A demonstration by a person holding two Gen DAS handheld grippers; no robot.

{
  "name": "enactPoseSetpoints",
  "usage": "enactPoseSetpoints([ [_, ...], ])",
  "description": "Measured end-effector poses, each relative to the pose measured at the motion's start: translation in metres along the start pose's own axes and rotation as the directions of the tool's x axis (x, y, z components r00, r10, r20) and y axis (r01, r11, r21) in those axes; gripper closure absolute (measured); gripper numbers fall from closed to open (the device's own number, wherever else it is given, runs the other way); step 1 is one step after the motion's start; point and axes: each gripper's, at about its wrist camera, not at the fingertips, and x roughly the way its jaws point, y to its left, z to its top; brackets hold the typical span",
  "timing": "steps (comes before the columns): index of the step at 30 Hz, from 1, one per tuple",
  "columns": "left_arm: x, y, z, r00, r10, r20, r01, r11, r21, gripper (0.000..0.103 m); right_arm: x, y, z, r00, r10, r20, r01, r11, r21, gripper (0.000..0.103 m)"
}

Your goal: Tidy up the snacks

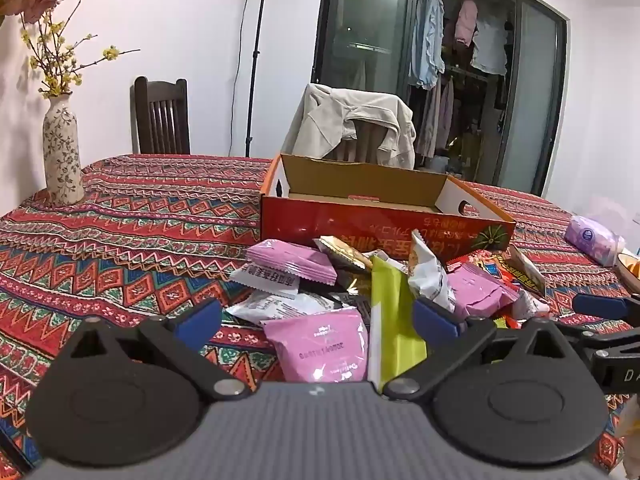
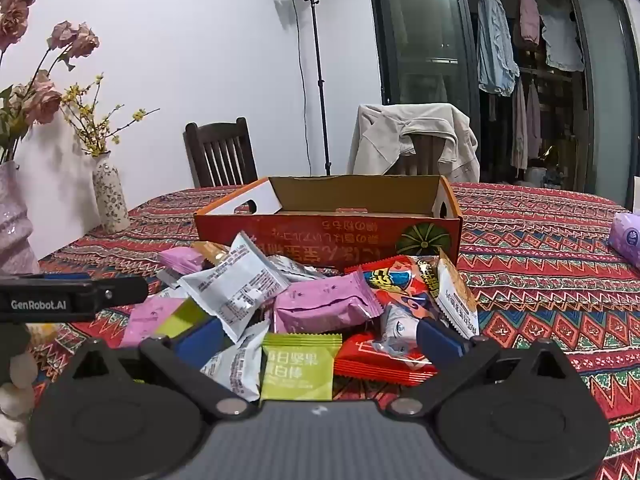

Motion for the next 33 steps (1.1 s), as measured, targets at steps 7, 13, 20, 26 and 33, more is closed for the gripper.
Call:
enactPoseSetpoints([
  [7,0.002,-0.012,-0.009,1.000,0.010,0.006,-0.010,1.000,0.008,0.000,-0.002,-0.002,0.001,1.000,0.001,0.003,-0.001,1.000,0.006,0.000],
  [13,0.004,-0.002,-0.004,1.000,-0.008,-0.011,0.008,1.000,0.005,0.000,-0.001,-0.003,-0.002,1.000,-0.003,-0.005,0.003,1.000,0.005,0.000],
  [20,0.006,-0.001,-0.005,1.000,-0.016,-0.015,0.016,1.000,0.003,0.000,0.006,-0.004,-0.001,1.000,-0.006,-0.017,0.006,1.000,0.012,0.000],
  [26,0.008,0.000,-0.006,0.999,-0.026,-0.019,0.026,1.000,0.002,0.000,0.008,-0.004,-0.003,1.000,-0.001,-0.015,0.002,1.000,0.011,0.000],
  [33,0.008,0.002,-0.007,0.999,-0.035,-0.017,0.035,0.999,-0.005,0.000,0.008,-0.003,-0.004,1.000,-0.001,-0.013,0.001,1.000,0.013,0.000],
])
